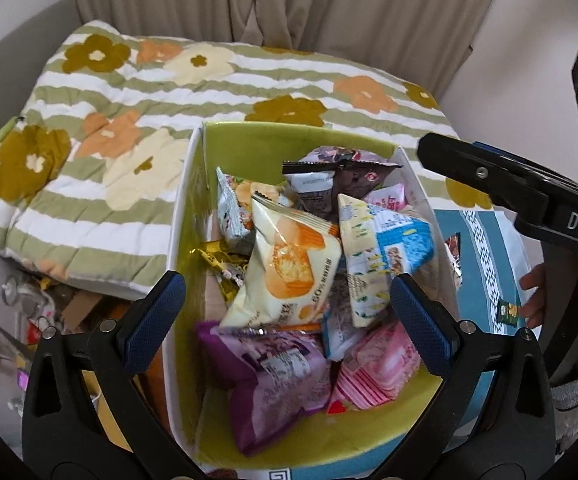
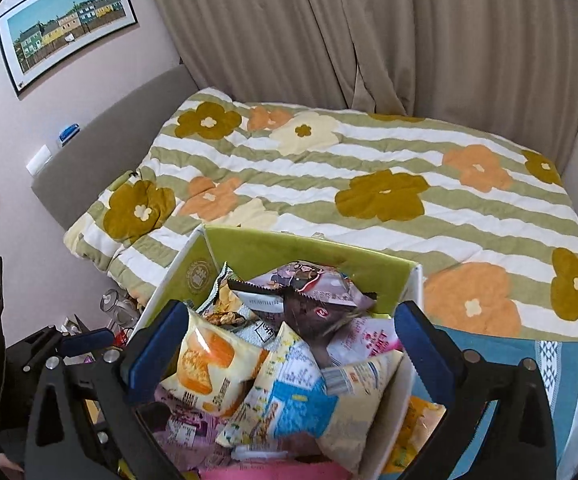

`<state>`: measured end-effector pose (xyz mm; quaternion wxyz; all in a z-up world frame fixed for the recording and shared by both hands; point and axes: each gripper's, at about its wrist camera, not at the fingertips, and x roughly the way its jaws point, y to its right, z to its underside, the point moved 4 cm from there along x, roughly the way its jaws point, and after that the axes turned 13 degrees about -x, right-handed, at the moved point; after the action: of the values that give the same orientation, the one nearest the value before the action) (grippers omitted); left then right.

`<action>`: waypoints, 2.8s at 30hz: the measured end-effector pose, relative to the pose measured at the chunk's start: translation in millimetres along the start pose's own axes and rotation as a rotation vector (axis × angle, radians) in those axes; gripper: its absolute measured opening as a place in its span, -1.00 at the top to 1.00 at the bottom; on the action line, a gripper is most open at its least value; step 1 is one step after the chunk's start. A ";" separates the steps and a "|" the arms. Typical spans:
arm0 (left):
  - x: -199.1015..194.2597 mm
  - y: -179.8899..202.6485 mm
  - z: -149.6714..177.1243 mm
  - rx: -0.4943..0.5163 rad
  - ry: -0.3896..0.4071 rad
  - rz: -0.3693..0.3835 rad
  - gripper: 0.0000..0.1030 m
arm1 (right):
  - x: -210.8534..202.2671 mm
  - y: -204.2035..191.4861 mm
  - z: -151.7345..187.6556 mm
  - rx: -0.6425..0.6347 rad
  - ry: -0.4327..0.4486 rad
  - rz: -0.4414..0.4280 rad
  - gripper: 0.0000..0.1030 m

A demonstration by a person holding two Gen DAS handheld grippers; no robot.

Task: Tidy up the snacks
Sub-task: 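Carry both packets over the box and open both tools to drop them inside, then move both tools back over the last two snacks on the cloth, then grasp the TATRE chip bag with left tool while right tool grasps green cracker packet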

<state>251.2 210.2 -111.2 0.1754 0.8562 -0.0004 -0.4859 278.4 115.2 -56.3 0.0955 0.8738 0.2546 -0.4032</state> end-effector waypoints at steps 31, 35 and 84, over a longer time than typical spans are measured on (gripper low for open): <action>-53.7 219.5 152.8 0.052 0.158 0.045 -0.97 | -222.8 115.2 176.7 -0.030 0.084 0.202 -0.99; -35.0 242.4 165.2 0.112 0.123 0.013 -0.97 | -233.9 140.7 202.0 -0.015 0.067 0.223 -0.99; 257.4 259.5 148.4 1.270 -0.641 -0.406 -0.70 | -50.9 234.1 356.5 -0.446 -0.614 -0.019 -0.98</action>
<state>307.6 -121.9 -316.5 -0.4560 0.5920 -0.1744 -0.6412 138.9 -235.7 -261.0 0.3515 0.6678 0.3036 -0.5816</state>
